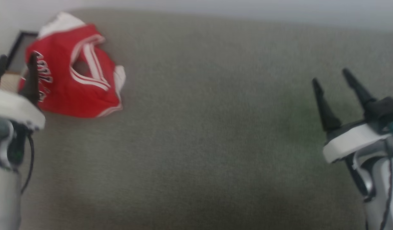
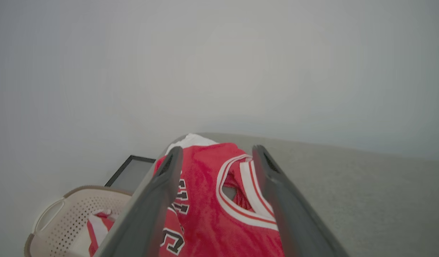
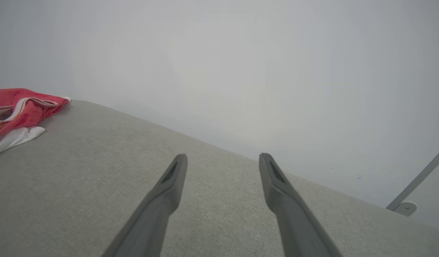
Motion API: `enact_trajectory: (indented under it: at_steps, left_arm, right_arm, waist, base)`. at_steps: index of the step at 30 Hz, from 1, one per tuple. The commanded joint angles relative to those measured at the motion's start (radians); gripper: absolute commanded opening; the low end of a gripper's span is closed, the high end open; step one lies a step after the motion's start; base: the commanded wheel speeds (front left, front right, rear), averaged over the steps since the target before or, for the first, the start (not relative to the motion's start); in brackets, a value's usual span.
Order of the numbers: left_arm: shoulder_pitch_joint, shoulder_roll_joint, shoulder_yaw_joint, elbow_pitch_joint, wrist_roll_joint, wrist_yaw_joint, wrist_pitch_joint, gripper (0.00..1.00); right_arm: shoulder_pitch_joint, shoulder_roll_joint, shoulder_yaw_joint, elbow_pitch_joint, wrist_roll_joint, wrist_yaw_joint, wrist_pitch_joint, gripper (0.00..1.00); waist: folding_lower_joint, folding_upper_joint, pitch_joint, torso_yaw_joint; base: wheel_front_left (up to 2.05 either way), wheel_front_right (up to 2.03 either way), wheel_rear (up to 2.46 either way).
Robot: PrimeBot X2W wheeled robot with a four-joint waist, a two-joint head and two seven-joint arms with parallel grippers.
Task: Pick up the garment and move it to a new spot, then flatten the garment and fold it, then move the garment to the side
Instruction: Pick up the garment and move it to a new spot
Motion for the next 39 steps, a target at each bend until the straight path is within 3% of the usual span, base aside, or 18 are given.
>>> enact_trajectory:
  at_steps: [1,6,12,18,22,23,24,25,39]
  left_arm:
    - [-0.028,0.001,-0.008,0.025,-0.01,-0.007,0.013,1.0]
    - [-0.19,0.029,-0.038,0.233,-0.015,-0.017,0.097,1.0]
    - [-0.343,0.04,-0.067,0.457,-0.015,0.006,0.221,1.0]
    - [-0.435,0.008,-0.088,0.658,-0.036,0.02,0.351,1.0]
    - [-0.457,-0.022,-0.101,0.743,-0.042,0.006,0.349,1.0]
    - [-0.461,-0.031,-0.103,0.761,-0.048,0.0,0.343,0.92]
    - [-0.462,-0.037,-0.102,0.775,-0.053,-0.006,0.334,0.42]
    - [-0.466,-0.039,-0.104,0.788,-0.052,-0.011,0.322,0.0]
    - [-0.561,0.082,-0.137,0.788,-0.023,-0.049,0.126,0.0]
  right_arm:
    - [-0.015,-0.004,-0.003,-0.015,0.001,-0.001,0.004,1.0]
    - [-0.038,-0.033,-0.018,-0.086,0.005,-0.001,0.032,1.0]
    - [-0.05,-0.059,-0.035,-0.15,0.004,-0.001,0.058,1.0]
    - [-0.06,-0.079,-0.049,-0.2,0.011,-0.001,0.08,1.0]
    - [-0.066,-0.079,-0.053,-0.212,0.01,-0.001,0.09,1.0]
    - [-0.067,-0.077,-0.054,-0.213,0.009,-0.001,0.092,1.0]
    - [-0.068,-0.075,-0.055,-0.213,0.008,-0.001,0.094,1.0]
    - [-0.069,-0.073,-0.055,-0.21,0.007,-0.001,0.095,1.0]
    - [-0.044,-0.024,-0.068,-0.141,0.009,-0.001,0.051,1.0]
  waist:
    - [0.0,0.0,0.106,-0.034]
    - [0.0,0.0,0.208,-0.053]
    - [0.0,0.0,0.287,-0.067]
    - [0.0,0.0,0.339,-0.074]
    - [0.0,0.0,0.355,-0.075]
    - [0.0,0.0,0.356,-0.075]
    - [0.0,0.0,0.356,-0.074]
    - [0.0,0.0,0.355,-0.073]
    - [0.0,0.0,0.197,-0.046]
  base:
    - [0.0,0.0,0.0]
    - [0.0,0.0,0.0]
    - [0.0,0.0,0.0]
    - [0.0,0.0,0.0]
    - [0.0,0.0,0.0]
    - [0.0,0.0,0.0]
    - [0.0,0.0,0.0]
    - [0.0,0.0,0.0]
    - [0.0,0.0,0.0]
